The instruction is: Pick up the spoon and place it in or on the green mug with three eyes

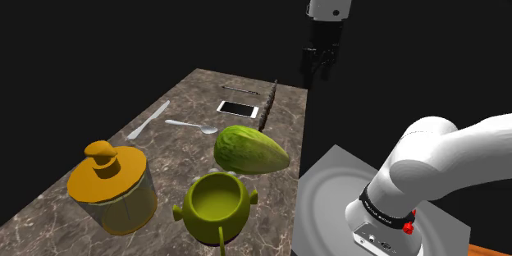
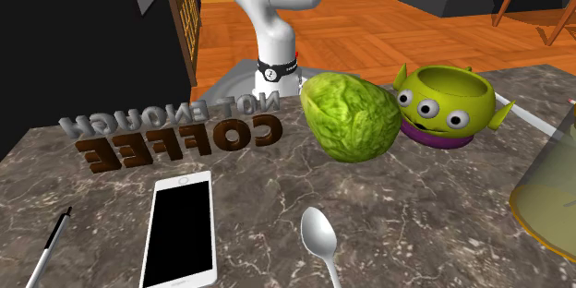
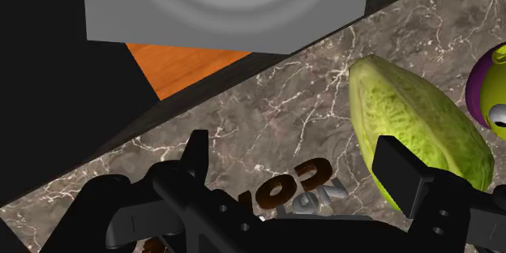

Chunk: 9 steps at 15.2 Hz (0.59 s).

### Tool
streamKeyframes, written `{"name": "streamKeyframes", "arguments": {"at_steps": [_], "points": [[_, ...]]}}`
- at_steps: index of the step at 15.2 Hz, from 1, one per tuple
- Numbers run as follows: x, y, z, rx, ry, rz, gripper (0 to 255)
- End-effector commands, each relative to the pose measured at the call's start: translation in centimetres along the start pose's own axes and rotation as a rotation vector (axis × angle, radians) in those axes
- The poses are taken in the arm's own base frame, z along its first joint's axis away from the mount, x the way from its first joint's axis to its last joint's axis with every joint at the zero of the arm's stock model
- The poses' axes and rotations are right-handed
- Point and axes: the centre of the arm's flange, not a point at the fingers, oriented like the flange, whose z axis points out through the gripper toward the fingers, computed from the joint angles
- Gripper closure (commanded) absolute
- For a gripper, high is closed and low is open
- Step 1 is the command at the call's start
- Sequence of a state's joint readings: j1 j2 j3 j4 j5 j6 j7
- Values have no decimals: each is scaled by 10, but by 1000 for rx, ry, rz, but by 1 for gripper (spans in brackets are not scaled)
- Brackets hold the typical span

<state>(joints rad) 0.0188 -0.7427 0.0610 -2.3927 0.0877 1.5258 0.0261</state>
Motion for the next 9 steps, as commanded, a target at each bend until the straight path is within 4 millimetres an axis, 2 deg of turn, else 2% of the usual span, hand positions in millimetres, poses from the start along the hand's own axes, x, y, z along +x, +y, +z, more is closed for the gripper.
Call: {"name": "streamKeyframes", "arguments": {"at_steps": [1, 9], "points": [[0, 0, 0, 0, 0, 0, 0], [71, -39, 49, 23, 79, -77, 0]]}}
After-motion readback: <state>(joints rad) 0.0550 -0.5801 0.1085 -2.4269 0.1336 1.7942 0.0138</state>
